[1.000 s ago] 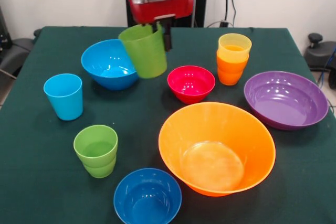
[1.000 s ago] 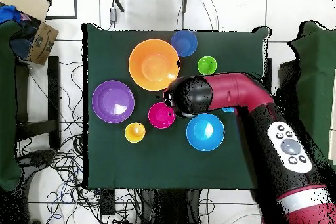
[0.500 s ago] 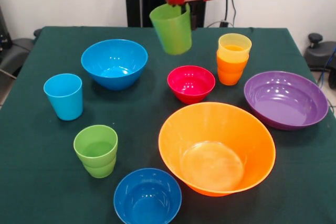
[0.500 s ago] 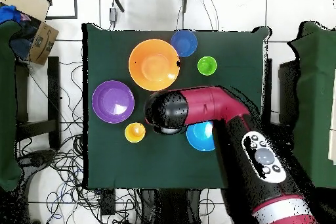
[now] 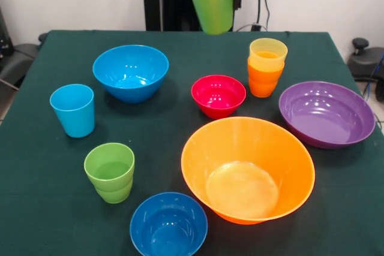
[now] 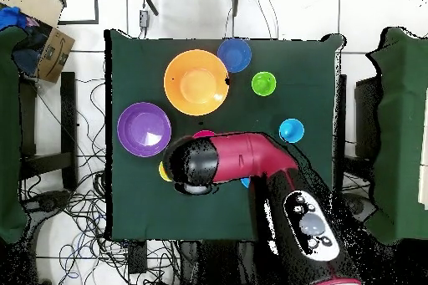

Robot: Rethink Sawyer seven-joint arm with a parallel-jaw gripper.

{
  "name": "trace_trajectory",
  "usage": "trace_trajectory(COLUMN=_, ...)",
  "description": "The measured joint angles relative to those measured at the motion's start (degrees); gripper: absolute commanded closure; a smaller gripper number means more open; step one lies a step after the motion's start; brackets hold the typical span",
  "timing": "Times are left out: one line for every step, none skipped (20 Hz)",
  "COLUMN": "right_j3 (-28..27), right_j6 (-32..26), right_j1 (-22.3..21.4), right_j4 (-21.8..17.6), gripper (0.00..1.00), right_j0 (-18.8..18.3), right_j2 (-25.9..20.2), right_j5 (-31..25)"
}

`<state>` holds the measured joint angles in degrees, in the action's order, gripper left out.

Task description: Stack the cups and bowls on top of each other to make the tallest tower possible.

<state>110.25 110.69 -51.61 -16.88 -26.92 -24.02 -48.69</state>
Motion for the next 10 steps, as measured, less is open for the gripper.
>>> trace_trajectory(right_j3=0.7, right_j6=0.7, right_j1=-0.4, right_j4=0.5, gripper=1.00, right_j0=0.7, right_j2=0.5, right_j5=0.0)
trace_trajectory(right_j3=1.5, right_j6=1.6, right_j1=-0.7, right_j4=1.0, gripper=1.00, right_j0=1.7, right_j2=1.2, right_j5=0.0)
trace_trajectory(right_j3=1.8, right_j6=1.9, right_j1=-0.8, right_j4=1.2, gripper=1.00, right_j0=2.1, right_j2=1.4, right_j5=0.0)
trace_trajectory(right_j3=2.1, right_j6=2.2, right_j1=-0.9, right_j4=1.3, gripper=1.00, right_j0=2.5, right_j2=1.7, right_j5=0.0)
trace_trajectory(right_j3=2.5, right_j6=2.7, right_j1=-0.9, right_j4=1.5, gripper=1.00, right_j0=3.2, right_j2=2.1, right_j5=0.0)
trace_trajectory(right_j3=2.9, right_j6=3.2, right_j1=-1.0, right_j4=1.8, gripper=1.00, right_j0=3.8, right_j2=2.5, right_j5=0.0)
trace_trajectory(right_j3=3.2, right_j6=3.7, right_j1=-1.0, right_j4=2.0, gripper=1.00, right_j0=4.5, right_j2=2.9, right_j5=0.0)
trace_trajectory(right_j3=3.7, right_j6=4.4, right_j1=-1.0, right_j4=2.4, gripper=1.00, right_j0=5.5, right_j2=3.4, right_j5=0.3)
trace_trajectory(right_j3=3.9, right_j6=4.7, right_j1=-1.0, right_j4=2.6, gripper=1.00, right_j0=6.1, right_j2=3.6, right_j5=0.5)
trace_trajectory(right_j3=4.2, right_j6=5.1, right_j1=-1.0, right_j4=2.8, gripper=1.00, right_j0=6.7, right_j2=3.8, right_j5=0.8)
